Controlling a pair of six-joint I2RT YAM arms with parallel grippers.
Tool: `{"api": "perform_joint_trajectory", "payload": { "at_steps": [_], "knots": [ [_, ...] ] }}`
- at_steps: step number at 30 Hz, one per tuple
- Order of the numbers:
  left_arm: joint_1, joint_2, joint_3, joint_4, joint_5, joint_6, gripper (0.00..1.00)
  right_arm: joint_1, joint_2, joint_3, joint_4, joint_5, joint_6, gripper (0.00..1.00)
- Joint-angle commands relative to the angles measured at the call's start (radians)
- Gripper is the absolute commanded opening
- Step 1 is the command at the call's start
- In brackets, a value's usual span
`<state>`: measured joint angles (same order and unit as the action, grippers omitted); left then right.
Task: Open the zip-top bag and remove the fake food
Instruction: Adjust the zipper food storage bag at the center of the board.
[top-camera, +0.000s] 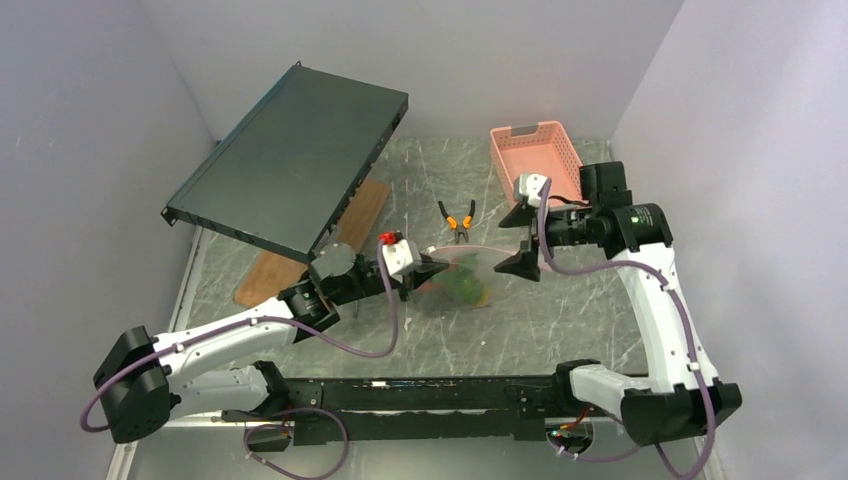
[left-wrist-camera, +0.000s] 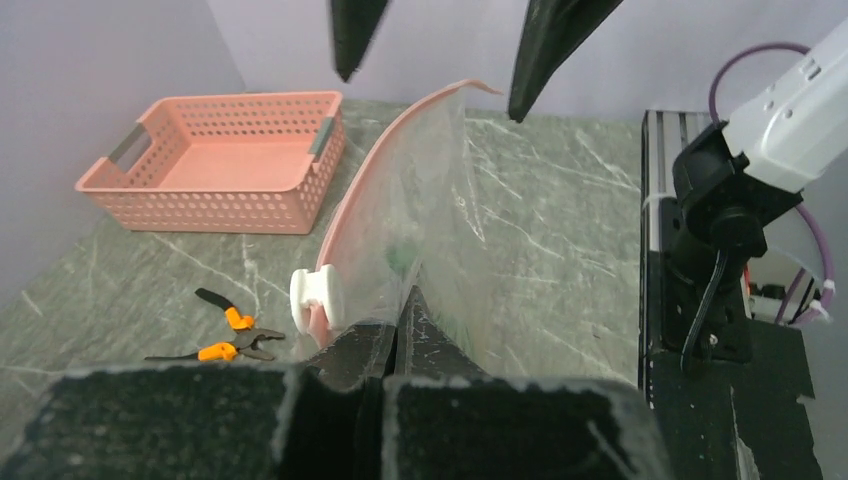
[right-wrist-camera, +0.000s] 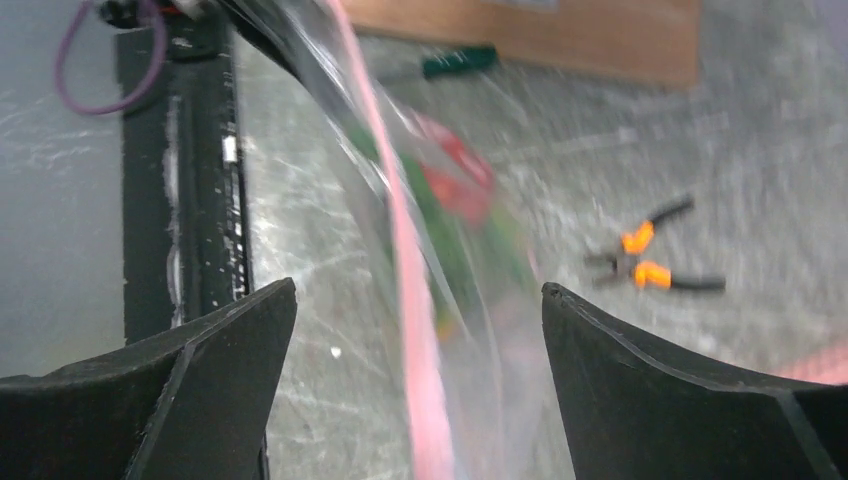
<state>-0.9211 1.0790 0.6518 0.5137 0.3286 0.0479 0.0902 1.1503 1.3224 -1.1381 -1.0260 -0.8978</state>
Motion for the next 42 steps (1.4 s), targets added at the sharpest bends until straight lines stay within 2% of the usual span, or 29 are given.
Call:
{"api": "perform_joint_trajectory", "payload": {
  "at_steps": [1,3,7,11,18,21,24,25,26,27,28,29,31,33,42],
  "knots": [
    [-0.071,0.039,0.099,-0.101,-0.065,0.145,0.0,0.176,-0.037,0.083,-0.032,-0.045,0.005,0.95],
    [-0.096,0.055,0.121,-0.126,-0.076,0.158,0.0,0.2,0.002,0.096,-0.04,-0.068,0.002,0.94],
    [-0.127,0.068,0.135,-0.149,-0.103,0.167,0.0,0.249,0.047,0.107,-0.006,-0.006,0.042,0.81],
    [-0.136,0.068,0.131,-0.15,-0.115,0.163,0.0,0.275,0.06,0.093,0.018,-0.002,0.074,0.51],
    [-0.143,0.072,0.121,-0.126,-0.1,0.146,0.0,0.313,0.088,0.08,0.044,0.027,0.103,0.27],
    [-0.145,0.069,0.117,-0.124,-0.09,0.139,0.0,0.315,0.098,0.082,0.041,0.019,0.104,0.01],
    [-0.145,0.047,0.089,-0.106,-0.074,0.13,0.0,0.315,0.093,0.075,0.038,0.005,0.095,0.0],
    [-0.145,0.033,0.071,-0.094,-0.07,0.123,0.06,0.313,0.085,0.073,0.034,-0.002,0.089,0.0],
    [-0.146,0.015,0.048,-0.083,-0.073,0.115,0.17,0.308,0.078,0.072,0.025,-0.016,0.078,0.0],
    [-0.144,-0.003,0.021,-0.06,-0.076,0.108,0.33,0.3,0.069,0.073,0.013,-0.038,0.062,0.0],
    [-0.144,-0.021,-0.013,-0.031,-0.079,0.102,0.53,0.281,0.058,0.071,-0.003,-0.08,0.031,0.0],
    [-0.144,-0.046,-0.061,0.007,-0.084,0.096,0.77,0.264,0.043,0.066,-0.026,-0.12,0.007,0.0],
    [-0.142,-0.074,-0.124,0.087,-0.101,0.084,0.95,0.234,0.02,0.049,-0.059,-0.187,-0.048,0.0],
    [-0.141,-0.088,-0.157,0.151,-0.111,0.08,0.99,0.216,0.002,0.029,-0.079,-0.226,-0.096,0.0],
    [-0.131,-0.028,-0.052,0.171,-0.054,0.067,1.0,0.183,-0.046,-0.031,-0.12,-0.282,-0.204,0.0]
  ]
}}
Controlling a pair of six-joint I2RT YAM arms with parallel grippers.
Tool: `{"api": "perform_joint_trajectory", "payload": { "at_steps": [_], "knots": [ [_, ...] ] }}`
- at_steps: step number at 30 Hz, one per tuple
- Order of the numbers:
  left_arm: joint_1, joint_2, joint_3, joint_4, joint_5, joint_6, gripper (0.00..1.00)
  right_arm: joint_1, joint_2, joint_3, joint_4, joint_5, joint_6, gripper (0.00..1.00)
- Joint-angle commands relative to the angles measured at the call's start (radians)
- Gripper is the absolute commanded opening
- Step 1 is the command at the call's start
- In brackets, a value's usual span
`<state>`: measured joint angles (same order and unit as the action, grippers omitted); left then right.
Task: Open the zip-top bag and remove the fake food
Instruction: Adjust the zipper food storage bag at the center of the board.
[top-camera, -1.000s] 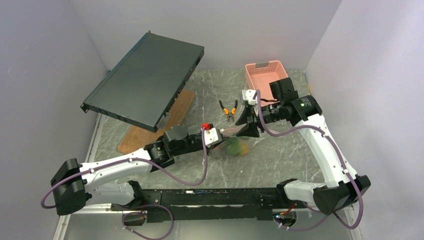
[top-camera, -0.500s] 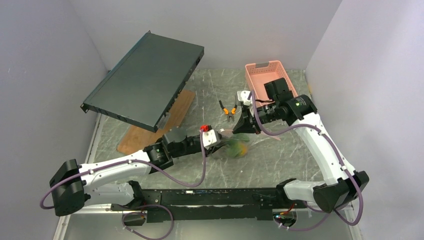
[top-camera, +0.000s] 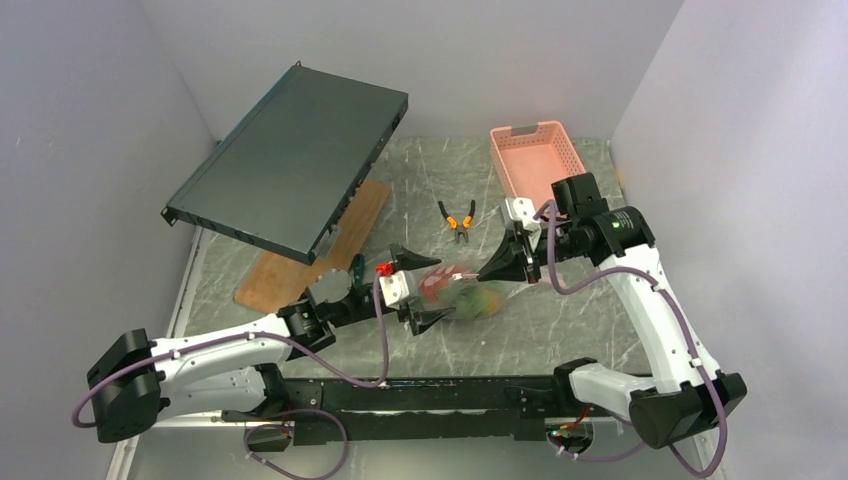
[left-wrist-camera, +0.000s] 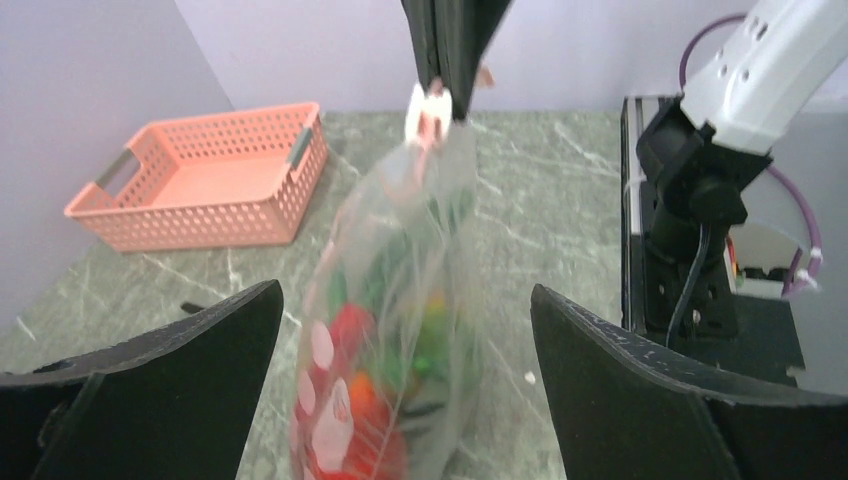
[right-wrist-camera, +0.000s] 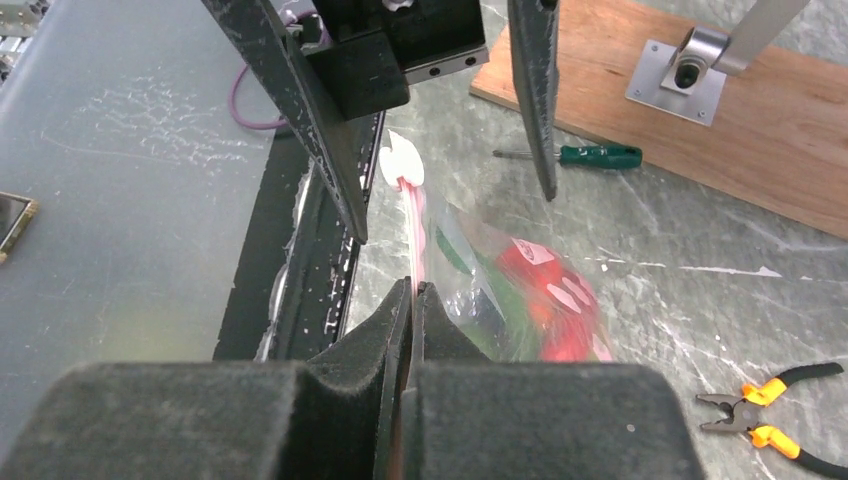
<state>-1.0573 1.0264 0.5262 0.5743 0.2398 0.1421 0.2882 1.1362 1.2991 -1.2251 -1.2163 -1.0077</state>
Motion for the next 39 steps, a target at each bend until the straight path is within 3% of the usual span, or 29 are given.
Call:
{"api": "perform_joint_trajectory", "payload": {
  "at_steps": [1,4,9,20,22,25,29,35,39],
  "knots": [
    [0.005,0.036,0.082,0.125,0.042,-0.036,0.99,-0.023,-0.037,-0.01,-0.037,-0.1,-0.103,0.0],
    [0.006,0.071,0.109,0.157,0.075,-0.066,0.93,-0.039,-0.05,-0.018,-0.044,-0.118,-0.117,0.0],
    [0.006,0.131,0.147,0.162,0.126,-0.086,0.75,-0.052,-0.062,-0.022,-0.043,-0.12,-0.119,0.0],
    [0.006,0.138,0.165,0.139,0.124,-0.103,0.02,-0.062,-0.091,-0.061,0.013,-0.093,-0.064,0.0],
    [0.006,0.139,0.167,0.131,0.114,-0.113,0.0,-0.061,-0.085,-0.05,0.011,-0.094,-0.047,0.02],
    [0.006,0.146,0.18,0.117,0.103,-0.131,0.0,-0.036,-0.057,-0.004,-0.034,-0.107,-0.063,0.37],
    [0.006,0.164,0.21,0.091,0.107,-0.135,0.0,0.009,-0.005,0.084,-0.069,-0.087,-0.06,0.54],
    [0.006,0.194,0.243,0.082,0.111,-0.182,0.0,0.062,0.042,0.151,-0.085,-0.055,-0.055,0.58],
    [0.005,0.199,0.248,0.079,0.105,-0.183,0.0,0.087,0.045,0.143,-0.047,-0.023,-0.015,0.54]
  ]
}}
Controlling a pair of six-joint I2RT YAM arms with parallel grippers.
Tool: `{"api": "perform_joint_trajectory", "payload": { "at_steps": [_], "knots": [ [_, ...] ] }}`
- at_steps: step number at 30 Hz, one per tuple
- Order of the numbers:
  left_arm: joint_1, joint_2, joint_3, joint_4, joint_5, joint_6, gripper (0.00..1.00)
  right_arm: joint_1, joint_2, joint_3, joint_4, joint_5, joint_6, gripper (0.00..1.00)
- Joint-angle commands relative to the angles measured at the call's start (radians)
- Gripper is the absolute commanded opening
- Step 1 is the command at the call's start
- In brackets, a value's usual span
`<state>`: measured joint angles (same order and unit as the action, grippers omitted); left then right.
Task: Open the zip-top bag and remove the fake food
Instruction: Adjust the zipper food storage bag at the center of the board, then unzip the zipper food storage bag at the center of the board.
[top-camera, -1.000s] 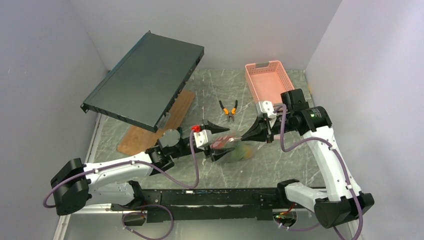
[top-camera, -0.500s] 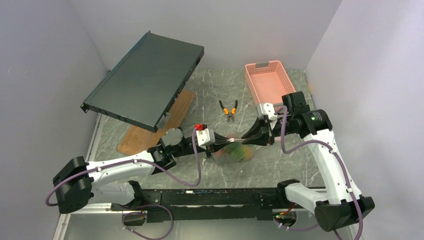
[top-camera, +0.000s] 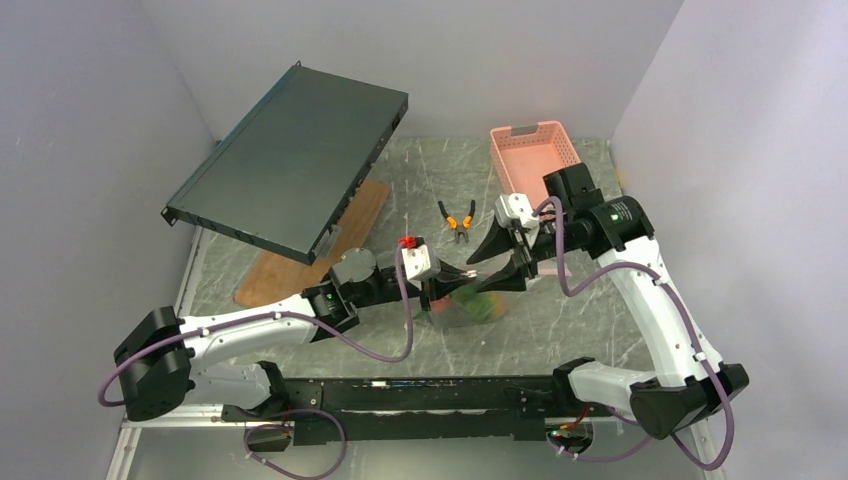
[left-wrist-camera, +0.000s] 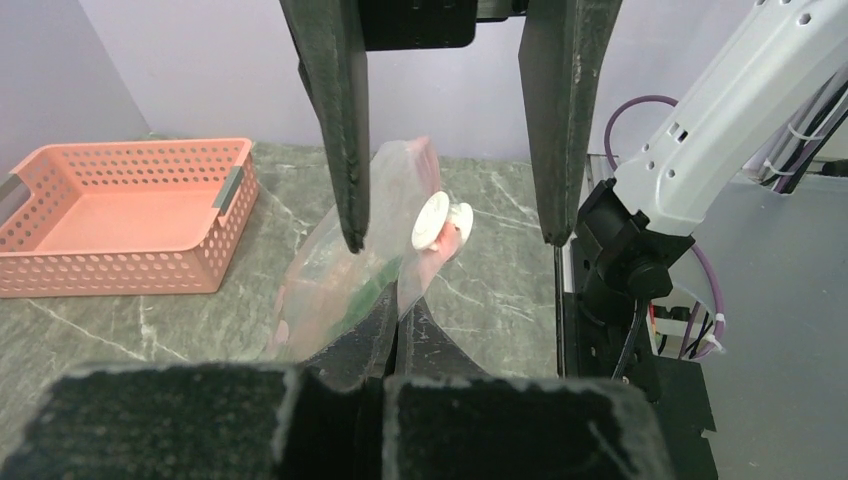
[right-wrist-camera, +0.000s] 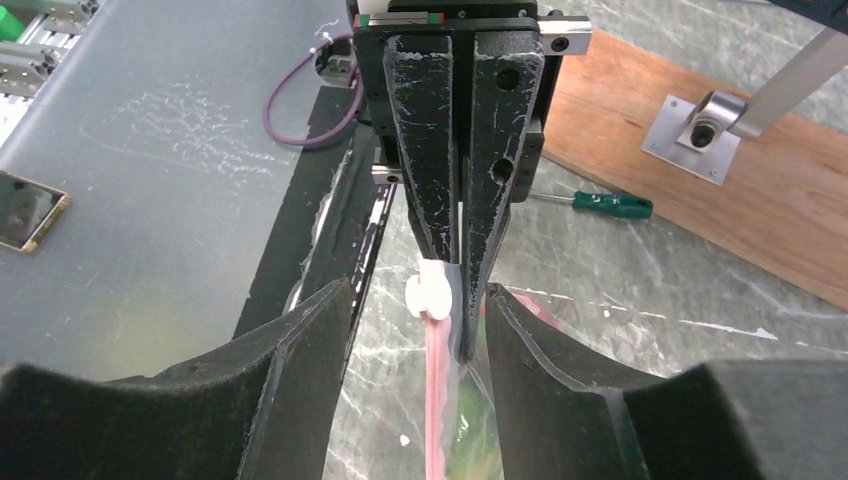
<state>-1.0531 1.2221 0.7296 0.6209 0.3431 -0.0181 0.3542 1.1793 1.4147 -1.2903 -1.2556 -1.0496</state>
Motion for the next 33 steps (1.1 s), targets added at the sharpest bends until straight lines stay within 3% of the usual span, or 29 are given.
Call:
{"api": "perform_joint_trajectory", "payload": {
  "at_steps": [1,18,33],
  "knots": [
    [0.001,0.004,0.044,0.034,-0.002,-0.022,0.0,0.024,0.002,0.024,0.031,0.022,0.039,0.51],
    [0.002,-0.08,-0.032,0.079,-0.031,-0.023,0.0,0.023,-0.03,-0.022,0.149,0.096,0.158,0.01],
    [0.002,-0.177,-0.102,0.06,-0.092,0.005,0.0,-0.02,-0.079,-0.091,0.212,0.115,0.206,0.0]
  ]
}}
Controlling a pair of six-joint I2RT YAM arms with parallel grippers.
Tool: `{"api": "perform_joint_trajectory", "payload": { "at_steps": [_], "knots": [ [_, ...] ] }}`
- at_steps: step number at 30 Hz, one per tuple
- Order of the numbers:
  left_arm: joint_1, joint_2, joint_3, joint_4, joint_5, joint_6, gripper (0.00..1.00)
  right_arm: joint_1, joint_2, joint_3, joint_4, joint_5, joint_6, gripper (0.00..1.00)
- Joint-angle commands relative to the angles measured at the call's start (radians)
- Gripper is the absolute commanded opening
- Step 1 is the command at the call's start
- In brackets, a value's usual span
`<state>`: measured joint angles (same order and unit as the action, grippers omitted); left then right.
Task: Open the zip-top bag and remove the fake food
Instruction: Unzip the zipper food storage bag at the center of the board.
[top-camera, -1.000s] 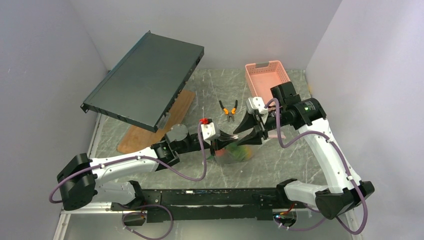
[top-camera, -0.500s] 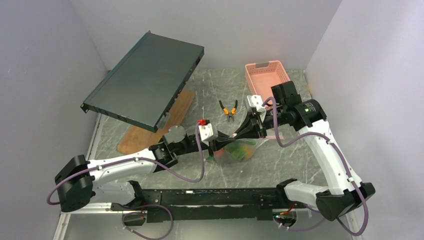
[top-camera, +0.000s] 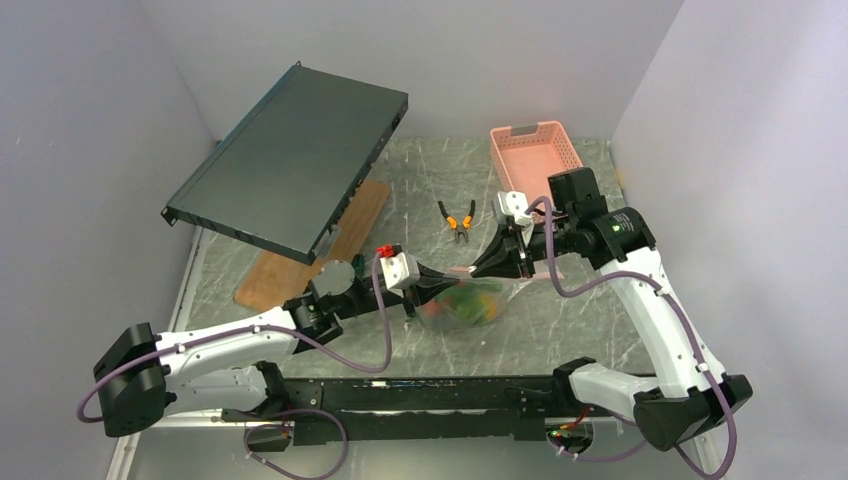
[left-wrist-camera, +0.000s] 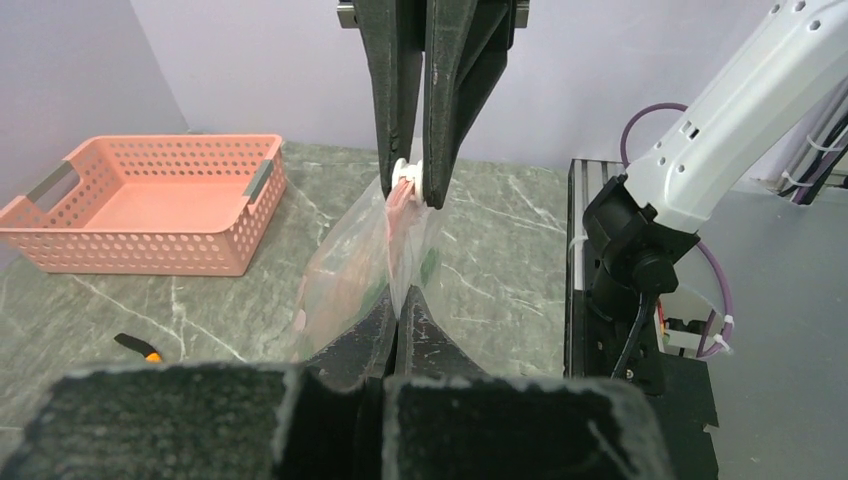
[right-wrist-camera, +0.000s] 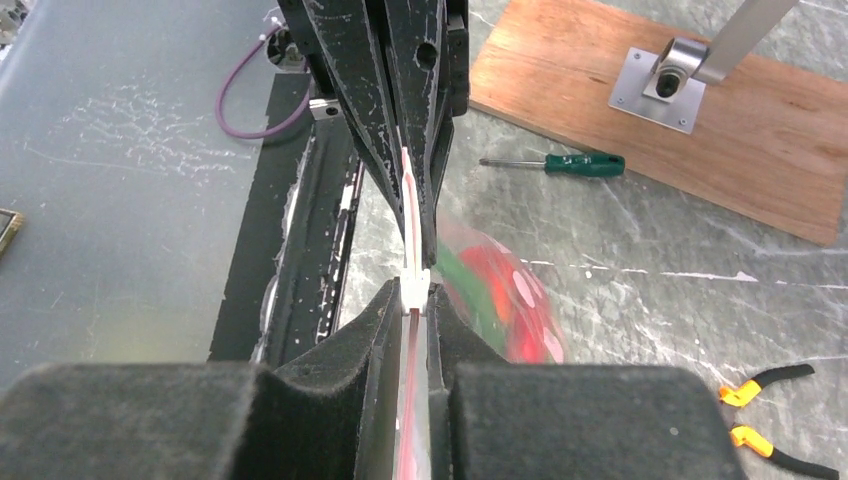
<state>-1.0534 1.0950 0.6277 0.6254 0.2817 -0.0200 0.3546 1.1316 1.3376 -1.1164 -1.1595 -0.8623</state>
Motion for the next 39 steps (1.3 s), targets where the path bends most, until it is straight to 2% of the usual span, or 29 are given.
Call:
{"api": "perform_joint_trajectory", "payload": {
  "at_steps": [1,20,39],
  "knots": [
    [0.003,-0.054,0.0,0.047,-0.036,0.008,0.0,-0.023,-0.035,-0.015,0.039,0.019,0.02,0.0],
    [0.007,-0.131,-0.031,-0.023,-0.089,0.081,0.0,-0.096,-0.079,-0.068,0.041,0.014,-0.007,0.0],
    [0.045,-0.225,-0.042,-0.12,-0.109,0.133,0.0,-0.158,-0.058,-0.082,-0.052,-0.002,-0.136,0.0]
  ]
}}
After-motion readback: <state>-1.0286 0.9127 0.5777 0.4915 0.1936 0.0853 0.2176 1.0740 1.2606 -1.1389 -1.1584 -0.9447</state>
